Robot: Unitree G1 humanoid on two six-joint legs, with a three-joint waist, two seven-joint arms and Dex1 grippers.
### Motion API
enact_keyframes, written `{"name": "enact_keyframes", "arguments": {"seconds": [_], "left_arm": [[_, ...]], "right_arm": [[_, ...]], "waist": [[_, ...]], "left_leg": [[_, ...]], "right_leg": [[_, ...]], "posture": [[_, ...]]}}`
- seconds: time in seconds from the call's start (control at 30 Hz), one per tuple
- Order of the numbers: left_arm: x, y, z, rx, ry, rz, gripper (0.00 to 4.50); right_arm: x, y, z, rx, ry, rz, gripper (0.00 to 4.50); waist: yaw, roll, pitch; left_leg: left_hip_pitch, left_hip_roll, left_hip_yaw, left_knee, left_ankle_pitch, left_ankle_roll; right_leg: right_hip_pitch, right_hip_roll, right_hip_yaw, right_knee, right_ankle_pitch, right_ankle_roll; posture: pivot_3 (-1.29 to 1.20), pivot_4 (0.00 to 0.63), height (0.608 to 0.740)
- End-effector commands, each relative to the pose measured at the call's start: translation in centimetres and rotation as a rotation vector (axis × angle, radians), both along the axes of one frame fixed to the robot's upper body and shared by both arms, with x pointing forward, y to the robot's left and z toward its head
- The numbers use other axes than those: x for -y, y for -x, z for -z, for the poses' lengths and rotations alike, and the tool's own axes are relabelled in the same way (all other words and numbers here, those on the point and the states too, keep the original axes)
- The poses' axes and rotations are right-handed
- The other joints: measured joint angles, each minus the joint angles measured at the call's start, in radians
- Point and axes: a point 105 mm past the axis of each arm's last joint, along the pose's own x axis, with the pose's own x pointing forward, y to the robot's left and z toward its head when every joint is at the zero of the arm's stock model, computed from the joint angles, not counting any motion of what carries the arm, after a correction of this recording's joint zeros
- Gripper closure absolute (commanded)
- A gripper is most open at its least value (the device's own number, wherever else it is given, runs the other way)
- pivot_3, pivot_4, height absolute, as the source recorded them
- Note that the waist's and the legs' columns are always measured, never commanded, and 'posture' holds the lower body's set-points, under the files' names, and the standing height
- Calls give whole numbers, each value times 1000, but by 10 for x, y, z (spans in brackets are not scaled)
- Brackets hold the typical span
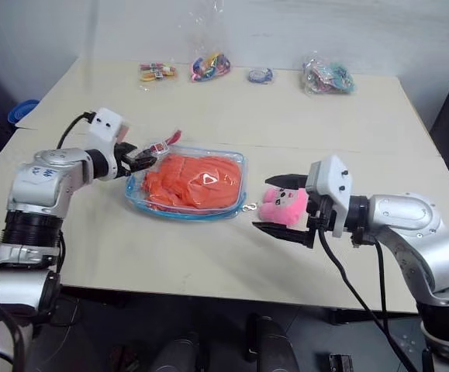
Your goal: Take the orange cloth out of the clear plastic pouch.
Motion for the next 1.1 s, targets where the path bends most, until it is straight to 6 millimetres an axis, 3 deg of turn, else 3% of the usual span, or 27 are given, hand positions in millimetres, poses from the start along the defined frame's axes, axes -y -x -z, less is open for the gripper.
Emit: {"name": "enact_keyframes", "arguments": {"seconds": [0.03,0.37,0.43,0.5,0.6,0.7,0.77,0.93,1.03,1.07,1.1], "left_arm": [[-4,-6,-9,44,-18,-19,1500],[-9,2,-11,63,42,-12,4319],[-17,4,-17,86,64,-46,4332],[-41,8,-31,148,98,-142,4332],[-93,23,-41,202,137,-347,4332],[-152,55,-20,164,27,-527,4332],[-176,76,-5,119,-25,-589,4332],[-214,113,30,46,-167,-716,4332],[-211,122,43,7,-153,-708,4332],[-209,124,46,-1,-132,-711,3614],[-208,126,47,-5,-117,-715,3409]], "right_arm": [[5,-1,-17,84,-25,37,0],[3,-3,-21,107,-45,58,0],[1,-3,-19,101,-43,48,0],[-1,-3,-17,91,-38,28,0],[-6,-3,-15,80,-33,-10,0],[-14,0,-19,68,-41,-80,0],[-17,0,-22,50,-49,-118,0],[-22,-6,-17,23,-15,-173,0],[-25,-8,-19,23,-18,-187,0],[-26,-8,-18,22,-17,-189,0],[-26,-8,-18,21,-17,-191,0]], "waist": [[-2,0,0],[-4,0,0],[-5,0,0],[-5,0,0],[-16,0,0],[-32,0,0],[-41,1,0],[-18,0,0],[-4,0,0],[-2,0,0],[-1,0,0]], "left_leg": [[0,0,0,0,0,0],[0,1,0,0,0,0],[0,1,0,0,0,0],[0,1,0,0,0,0],[1,2,0,0,0,0],[2,2,0,-1,0,0],[4,2,2,-2,0,0],[2,2,-1,-2,0,1],[1,2,-2,-2,-2,3],[1,2,-2,-2,-2,3],[0,2,-2,-2,-2,3]], "right_leg": [[0,0,0,0,0,0],[0,0,0,1,0,0],[0,0,0,1,0,0],[0,0,0,1,0,0],[0,1,0,1,0,0],[0,0,0,1,0,0],[0,1,2,2,0,0],[0,-1,0,0,-1,-1],[0,-2,-1,-1,-1,-1],[0,-2,-1,-1,-1,-1],[-1,-2,-1,-2,-1,-1]], "posture": [[0,150,740],[0,150,740],[0,150,740],[0,150,740],[0,150,740],[0,150,740],[0,150,740],[0,150,740],[0,150,740],[0,150,740],[0,150,740]]}}
